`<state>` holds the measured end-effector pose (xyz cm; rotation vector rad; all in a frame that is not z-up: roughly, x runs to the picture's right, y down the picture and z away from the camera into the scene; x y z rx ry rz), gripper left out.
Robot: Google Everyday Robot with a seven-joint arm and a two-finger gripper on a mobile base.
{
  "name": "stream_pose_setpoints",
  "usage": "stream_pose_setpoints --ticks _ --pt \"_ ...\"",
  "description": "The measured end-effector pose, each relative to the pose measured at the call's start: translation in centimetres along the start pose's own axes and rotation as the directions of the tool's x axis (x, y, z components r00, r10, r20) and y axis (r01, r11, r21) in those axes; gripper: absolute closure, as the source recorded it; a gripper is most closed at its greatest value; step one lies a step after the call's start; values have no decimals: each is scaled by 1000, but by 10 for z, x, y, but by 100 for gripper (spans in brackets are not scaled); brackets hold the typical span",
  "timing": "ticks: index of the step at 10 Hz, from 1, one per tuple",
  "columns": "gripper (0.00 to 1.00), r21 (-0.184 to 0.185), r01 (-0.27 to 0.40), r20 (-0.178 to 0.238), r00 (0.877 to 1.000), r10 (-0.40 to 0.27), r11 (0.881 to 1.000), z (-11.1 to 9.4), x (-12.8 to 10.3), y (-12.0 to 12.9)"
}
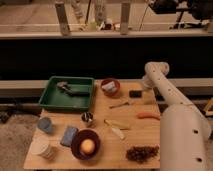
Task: Place eraser in table surface
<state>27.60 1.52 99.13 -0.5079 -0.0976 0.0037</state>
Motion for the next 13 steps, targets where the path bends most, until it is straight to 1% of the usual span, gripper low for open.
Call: stream_pose_setpoints --ticks 4,10,11,12,13 --pt "20 -16 4 8 1000 -4 1000 12 1 -2" --pt "20 -32 18 23 1000 -17 999 16 1 0" --pt "20 -31 33 31 999 -32 999 17 0 0" --pt "20 -25 71 52 996 -70 997 16 0 1" --pt "20 -21 99 64 993 -97 995 16 1 2"
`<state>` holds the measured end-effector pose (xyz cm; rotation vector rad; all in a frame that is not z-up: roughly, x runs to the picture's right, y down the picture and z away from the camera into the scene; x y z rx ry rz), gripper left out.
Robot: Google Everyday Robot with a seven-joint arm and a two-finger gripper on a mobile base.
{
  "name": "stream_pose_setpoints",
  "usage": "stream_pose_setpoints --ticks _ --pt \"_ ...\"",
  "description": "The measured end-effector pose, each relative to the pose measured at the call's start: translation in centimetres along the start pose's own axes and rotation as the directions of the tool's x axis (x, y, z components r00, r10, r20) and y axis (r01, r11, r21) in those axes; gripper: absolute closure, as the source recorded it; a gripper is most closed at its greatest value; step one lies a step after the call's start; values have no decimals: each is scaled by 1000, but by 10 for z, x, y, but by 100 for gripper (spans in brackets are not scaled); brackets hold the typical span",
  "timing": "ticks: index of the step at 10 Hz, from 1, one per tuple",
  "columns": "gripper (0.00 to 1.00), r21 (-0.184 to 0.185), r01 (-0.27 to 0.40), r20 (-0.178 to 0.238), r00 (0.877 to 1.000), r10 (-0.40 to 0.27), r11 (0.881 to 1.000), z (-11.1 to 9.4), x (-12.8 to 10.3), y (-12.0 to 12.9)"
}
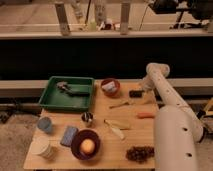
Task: Place eraser in table surface
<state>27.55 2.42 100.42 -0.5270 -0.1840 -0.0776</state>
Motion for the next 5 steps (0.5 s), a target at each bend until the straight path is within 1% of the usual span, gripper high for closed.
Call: stream_pose_setpoints --ticks 2,4,5 --pt "20 -9 41 8 999 -41 999 1 -2 1" --pt "20 -34 75 -1 997 -75 997 4 -6 0" --pt "22 -45 86 -4 996 -86 995 5 -7 0"
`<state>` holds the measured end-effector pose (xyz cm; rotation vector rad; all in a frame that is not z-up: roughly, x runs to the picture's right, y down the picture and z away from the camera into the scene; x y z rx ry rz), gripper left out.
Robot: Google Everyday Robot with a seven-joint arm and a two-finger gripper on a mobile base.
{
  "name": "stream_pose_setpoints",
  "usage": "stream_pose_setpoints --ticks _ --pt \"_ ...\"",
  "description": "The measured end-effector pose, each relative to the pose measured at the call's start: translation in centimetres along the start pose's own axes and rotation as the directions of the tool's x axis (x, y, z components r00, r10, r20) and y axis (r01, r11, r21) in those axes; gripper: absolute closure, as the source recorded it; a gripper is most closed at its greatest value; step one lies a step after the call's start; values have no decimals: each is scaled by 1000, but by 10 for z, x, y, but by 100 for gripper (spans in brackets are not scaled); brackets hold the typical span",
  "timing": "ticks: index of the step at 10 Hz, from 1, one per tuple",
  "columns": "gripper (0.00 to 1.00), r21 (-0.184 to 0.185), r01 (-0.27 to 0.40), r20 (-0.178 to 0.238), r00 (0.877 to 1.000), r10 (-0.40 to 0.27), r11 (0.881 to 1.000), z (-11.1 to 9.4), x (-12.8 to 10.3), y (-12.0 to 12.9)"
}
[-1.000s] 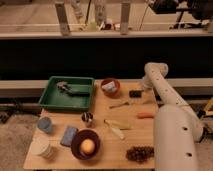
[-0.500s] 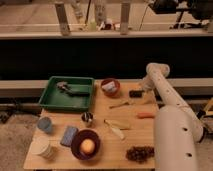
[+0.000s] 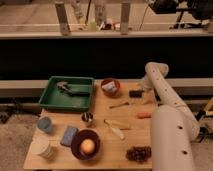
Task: Place eraser in table surface
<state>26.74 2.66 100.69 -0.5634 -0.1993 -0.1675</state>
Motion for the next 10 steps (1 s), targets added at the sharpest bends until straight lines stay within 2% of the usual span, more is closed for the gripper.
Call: stream_pose_setpoints --ticks 1,5,9,10 --pt "27 -8 8 -3 1000 -8 1000 1 0 1" --pt "28 -15 18 -8 1000 -18 1000 1 0 1" --pt "35 -18 26 -10 1000 -26 1000 1 -1 1" --pt "41 -18 28 -10 1000 -28 999 1 -2 1"
